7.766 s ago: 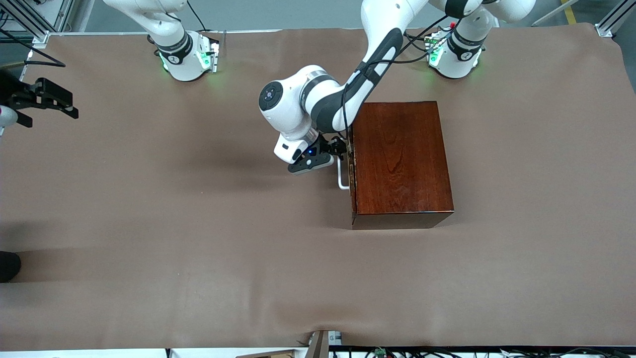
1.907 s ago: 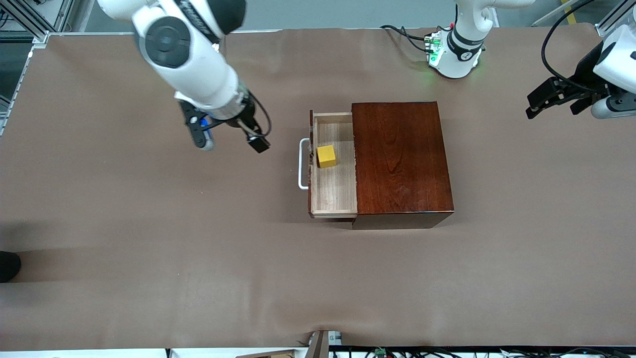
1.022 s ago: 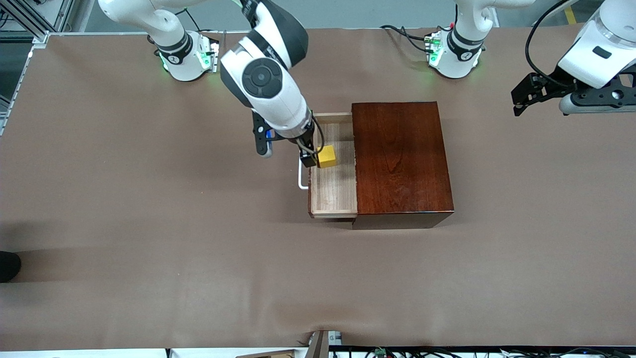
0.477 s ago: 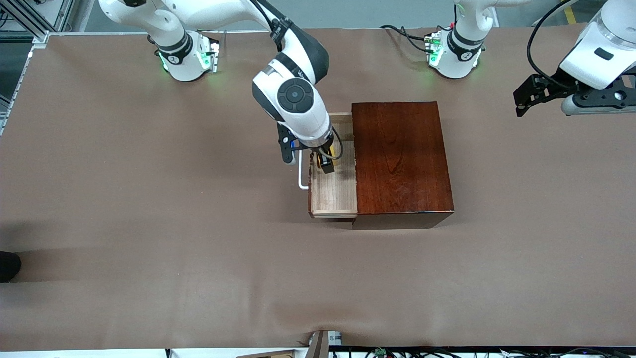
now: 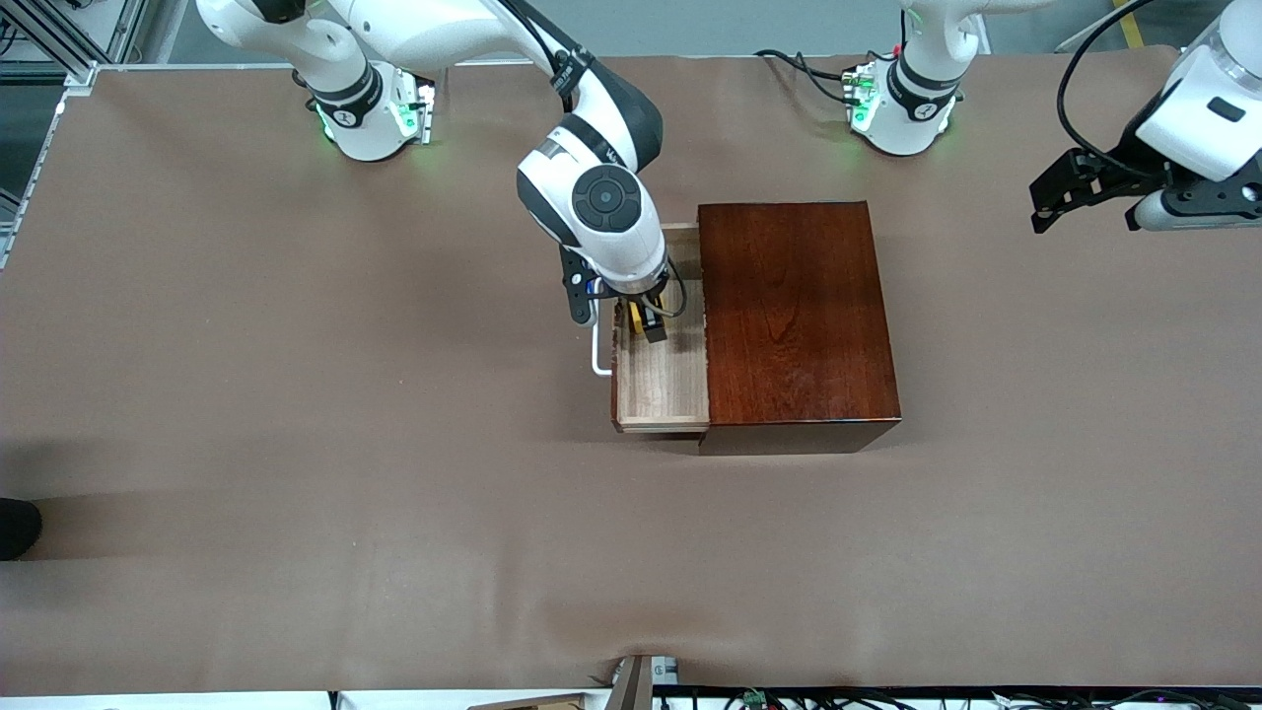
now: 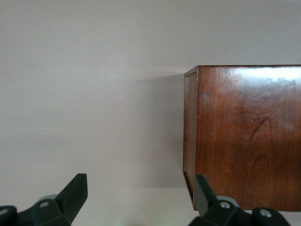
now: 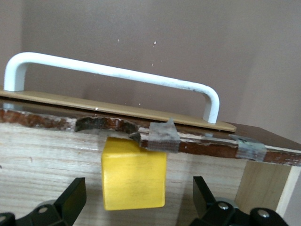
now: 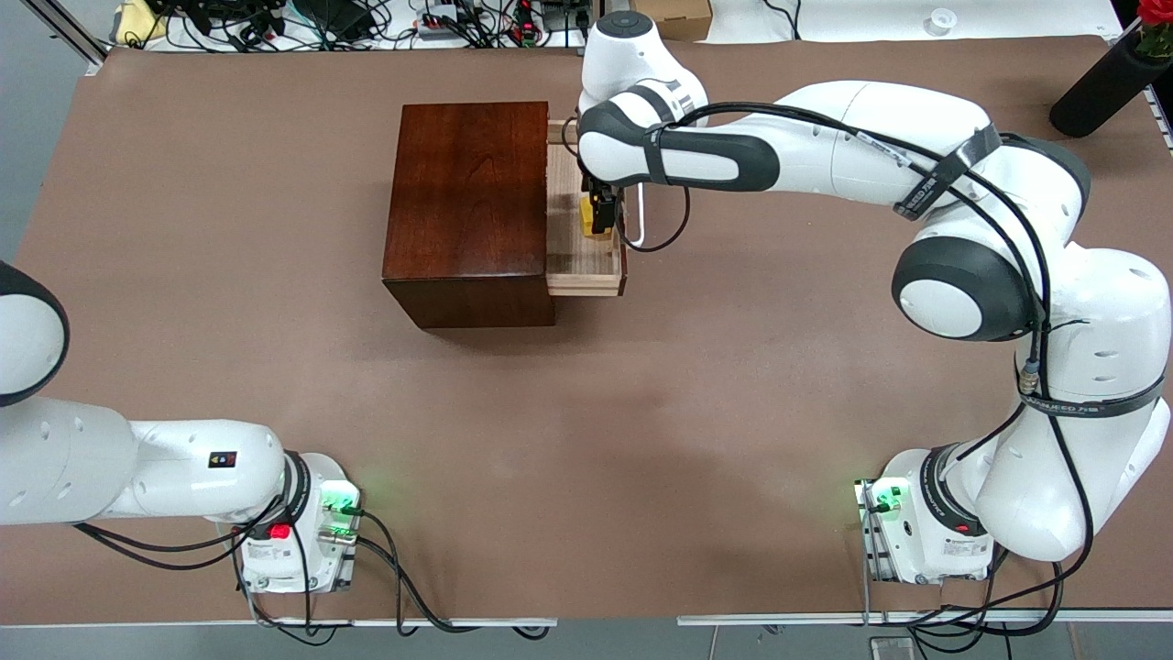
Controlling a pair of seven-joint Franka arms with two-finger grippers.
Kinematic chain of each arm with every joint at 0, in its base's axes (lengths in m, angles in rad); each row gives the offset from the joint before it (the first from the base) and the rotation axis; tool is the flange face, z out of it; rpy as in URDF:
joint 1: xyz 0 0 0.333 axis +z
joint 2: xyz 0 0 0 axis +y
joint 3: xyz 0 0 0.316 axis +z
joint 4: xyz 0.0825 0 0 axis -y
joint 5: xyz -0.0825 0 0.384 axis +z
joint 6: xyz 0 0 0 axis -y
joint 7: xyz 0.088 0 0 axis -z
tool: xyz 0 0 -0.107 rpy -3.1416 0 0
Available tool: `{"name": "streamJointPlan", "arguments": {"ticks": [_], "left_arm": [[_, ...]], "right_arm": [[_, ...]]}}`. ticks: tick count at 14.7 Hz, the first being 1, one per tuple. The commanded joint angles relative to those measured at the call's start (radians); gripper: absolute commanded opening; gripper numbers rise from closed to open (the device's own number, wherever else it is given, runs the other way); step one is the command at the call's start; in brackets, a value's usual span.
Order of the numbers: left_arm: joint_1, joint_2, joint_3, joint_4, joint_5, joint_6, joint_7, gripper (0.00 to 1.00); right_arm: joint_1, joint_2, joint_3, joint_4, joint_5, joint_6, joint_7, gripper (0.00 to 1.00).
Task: Open drawer, take yellow block, close drawer
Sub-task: 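Lower the right gripper and grasp the yellow cube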
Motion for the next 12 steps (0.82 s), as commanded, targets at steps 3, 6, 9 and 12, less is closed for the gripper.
{"name": "streamJointPlan", "arguments": {"ticks": [3, 6, 9, 12], "left_arm": [[0.016, -0.011, -0.005, -0.002, -0.017, -0.017, 0.019, 1.00], [0.016, -0.012, -0.005, -0.005, -0.017, -0.028, 0.012, 1.00], [0.021, -0.011, -0.005, -0.002, -0.012, -0.031, 0.005, 1.00], [0.036, -0.004, -0.005, -0.002, -0.012, -0.030, 0.005, 1.00]], "right_arm": [[0.039, 0.013, -0.012, -0.005, -0.079, -0.011, 0.044, 1.00], [0.041, 0.013, -0.012, -0.002, -0.093, -0.008, 0.044, 0.94], [0.048, 0.016, -0.012, 0.003, -0.133, -0.007, 0.046, 0.01], [0.047, 0.011, -0.012, 0.012, -0.133, -0.010, 0.046, 0.00]]}}
